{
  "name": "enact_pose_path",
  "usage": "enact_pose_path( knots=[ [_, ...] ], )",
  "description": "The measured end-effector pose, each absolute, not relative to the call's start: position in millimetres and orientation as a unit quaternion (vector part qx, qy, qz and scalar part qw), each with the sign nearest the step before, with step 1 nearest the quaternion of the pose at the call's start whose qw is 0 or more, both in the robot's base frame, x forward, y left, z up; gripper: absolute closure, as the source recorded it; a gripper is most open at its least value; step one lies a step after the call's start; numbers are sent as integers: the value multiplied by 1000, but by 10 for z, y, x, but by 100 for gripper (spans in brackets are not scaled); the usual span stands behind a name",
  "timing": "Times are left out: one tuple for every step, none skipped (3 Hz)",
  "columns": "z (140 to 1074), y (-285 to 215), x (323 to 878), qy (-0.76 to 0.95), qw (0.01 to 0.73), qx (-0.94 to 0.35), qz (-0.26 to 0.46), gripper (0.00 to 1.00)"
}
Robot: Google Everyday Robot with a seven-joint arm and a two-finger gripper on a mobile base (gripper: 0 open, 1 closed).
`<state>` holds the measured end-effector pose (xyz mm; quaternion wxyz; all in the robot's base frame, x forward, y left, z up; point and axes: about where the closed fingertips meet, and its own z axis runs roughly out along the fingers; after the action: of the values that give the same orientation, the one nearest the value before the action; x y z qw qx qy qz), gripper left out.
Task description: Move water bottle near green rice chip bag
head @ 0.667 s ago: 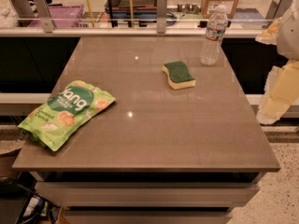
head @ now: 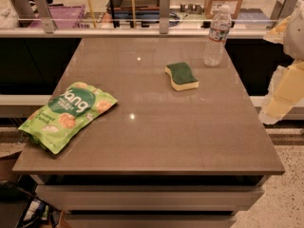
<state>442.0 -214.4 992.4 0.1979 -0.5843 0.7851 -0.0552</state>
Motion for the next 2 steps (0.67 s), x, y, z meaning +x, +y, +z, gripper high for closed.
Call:
enact_pose_path(
  knots=[
    [9916, -2184, 4509, 806, 231, -543, -59, 0],
    [9882, -2234, 4653, 830, 278, -479, -61, 0]
  ],
)
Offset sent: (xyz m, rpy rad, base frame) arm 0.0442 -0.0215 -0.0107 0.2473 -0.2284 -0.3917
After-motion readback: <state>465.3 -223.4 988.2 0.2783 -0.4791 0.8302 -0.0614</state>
